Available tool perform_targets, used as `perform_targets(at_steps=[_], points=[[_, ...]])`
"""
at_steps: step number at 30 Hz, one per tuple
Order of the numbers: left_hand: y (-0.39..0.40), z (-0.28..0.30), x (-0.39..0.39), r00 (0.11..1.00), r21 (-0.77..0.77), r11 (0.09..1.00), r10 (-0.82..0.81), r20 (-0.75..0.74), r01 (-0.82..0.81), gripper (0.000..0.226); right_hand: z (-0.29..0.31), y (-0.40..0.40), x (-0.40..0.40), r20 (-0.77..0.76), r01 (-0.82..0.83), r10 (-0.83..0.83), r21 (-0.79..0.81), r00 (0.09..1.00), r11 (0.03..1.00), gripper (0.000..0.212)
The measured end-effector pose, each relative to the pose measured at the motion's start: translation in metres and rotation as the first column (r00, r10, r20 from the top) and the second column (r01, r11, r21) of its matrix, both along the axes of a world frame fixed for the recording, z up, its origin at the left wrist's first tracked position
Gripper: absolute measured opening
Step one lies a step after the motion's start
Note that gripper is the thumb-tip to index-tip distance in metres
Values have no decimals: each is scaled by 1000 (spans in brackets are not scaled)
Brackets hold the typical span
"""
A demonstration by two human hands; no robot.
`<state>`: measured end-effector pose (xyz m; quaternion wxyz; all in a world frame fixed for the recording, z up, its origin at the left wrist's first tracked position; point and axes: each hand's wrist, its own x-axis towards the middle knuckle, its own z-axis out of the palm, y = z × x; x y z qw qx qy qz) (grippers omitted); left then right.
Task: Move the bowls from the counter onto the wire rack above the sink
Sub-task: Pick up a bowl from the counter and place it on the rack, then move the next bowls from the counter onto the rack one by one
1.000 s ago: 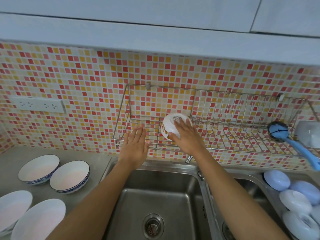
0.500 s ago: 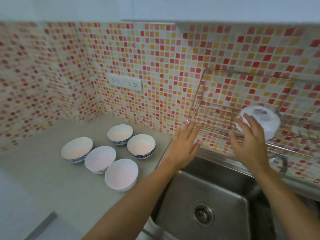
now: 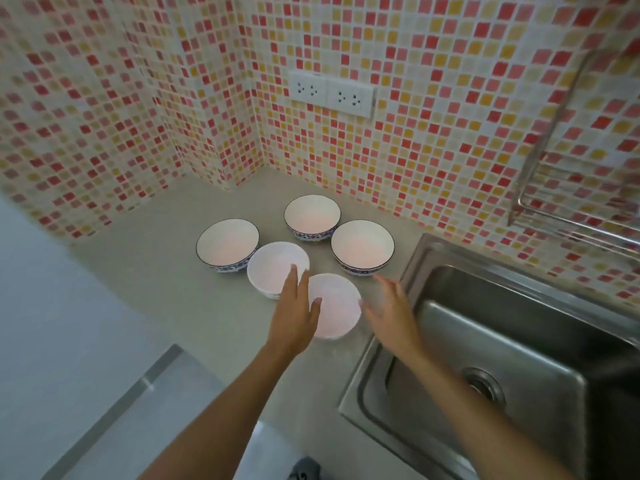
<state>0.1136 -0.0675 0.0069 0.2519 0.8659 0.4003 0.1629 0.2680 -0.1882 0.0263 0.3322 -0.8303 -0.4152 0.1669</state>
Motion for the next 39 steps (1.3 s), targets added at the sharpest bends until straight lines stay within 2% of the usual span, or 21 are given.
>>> perform_targets(at_steps=[5, 8, 11, 15, 20, 25, 28, 32, 35, 39], points=[[2, -39, -18, 995, -82, 994, -78, -63, 73, 63, -35, 36, -33, -250, 166, -209, -183, 945, 969, 64], [4, -45, -20, 993, -129, 985, -118, -21, 114, 63, -45, 45, -39, -323, 267, -322, -205, 890, 942, 52], [6, -43, -20, 988, -127, 980, -147, 47, 152, 62, -46, 45, -38, -382, 350, -392, -179, 837, 920, 49], [2, -34, -16, 973, -121, 972, -187, 134, 203, 64, -45, 34, -35, -475, 438, -439, -121, 762, 891, 46], [-12, -12, 12, 957, -179, 951, -217, 190, 251, 66, -24, -3, -28, -713, 608, -444, -32, 543, 793, 46], [-56, 10, 54, 887, -209, 876, -376, 266, 434, 61, 0, -73, -5, -801, 692, -411, 5, 434, 722, 45], [-77, 12, 71, 867, -227, 849, -411, 282, 477, 61, 0, -105, 2, -831, 725, -420, -30, 365, 688, 46], [-128, 7, 95, 821, -261, 779, -528, 216, 570, 62, -3, -166, 12, -884, 814, -412, -67, 220, 577, 52], [-158, -7, 104, 779, -280, 728, -602, 177, 626, 61, -6, -211, 21, -863, 857, -464, -77, 199, 509, 57], [-185, -36, 98, 738, -255, 721, -674, -42, 644, 67, -13, -266, 27, -850, 897, -505, -101, 147, 431, 65]])
